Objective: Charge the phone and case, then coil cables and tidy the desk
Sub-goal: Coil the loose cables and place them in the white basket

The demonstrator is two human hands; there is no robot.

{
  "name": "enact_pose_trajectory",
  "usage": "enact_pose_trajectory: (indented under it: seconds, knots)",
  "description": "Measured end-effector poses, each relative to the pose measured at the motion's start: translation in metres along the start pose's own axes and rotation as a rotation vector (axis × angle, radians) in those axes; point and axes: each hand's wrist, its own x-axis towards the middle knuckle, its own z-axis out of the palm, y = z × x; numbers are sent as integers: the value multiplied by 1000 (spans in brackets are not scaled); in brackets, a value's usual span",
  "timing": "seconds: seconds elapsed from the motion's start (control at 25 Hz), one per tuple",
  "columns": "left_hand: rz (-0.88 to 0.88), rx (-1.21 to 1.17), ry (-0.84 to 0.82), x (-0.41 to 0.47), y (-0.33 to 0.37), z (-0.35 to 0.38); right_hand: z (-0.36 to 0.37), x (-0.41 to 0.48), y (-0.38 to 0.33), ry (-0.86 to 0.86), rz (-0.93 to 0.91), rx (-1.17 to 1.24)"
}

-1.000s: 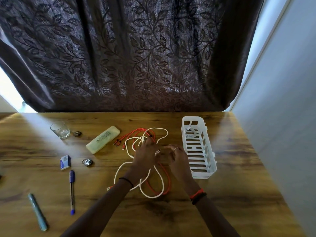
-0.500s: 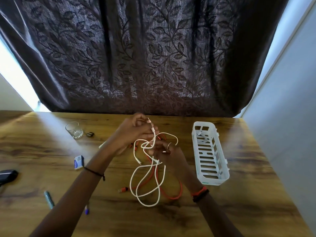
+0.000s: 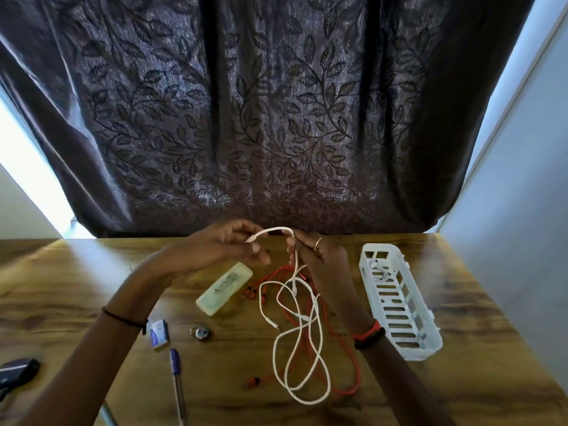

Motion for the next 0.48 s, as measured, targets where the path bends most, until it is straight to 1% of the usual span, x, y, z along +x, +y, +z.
enact_pose_trajectory:
  seconds: [0.04, 0.08, 0.16, 0.24, 0.36, 0.4, 0.48]
  knots:
    - [2, -19, -33, -1, 3, 0, 4, 4, -3, 6, -10, 17]
    - [4, -87, -49, -2, 7, 2, 8, 8, -5, 16, -8, 35]
    - [14, -286, -70, -1, 9, 7, 17, 14, -7, 30, 15, 55]
    - [18, -541, -95, 3, 6, 16, 26, 15, -6, 50, 5, 23]
    - [-37, -1053, -118, 14, -7, 25, 35, 10, -4, 103, -64, -95]
    - [-48, -1184, -125, 17, -12, 27, 36, 9, -1, 113, -60, -120]
    - [-27, -1323, -132, 22, -18, 31, 37, 3, 5, 125, -30, -140]
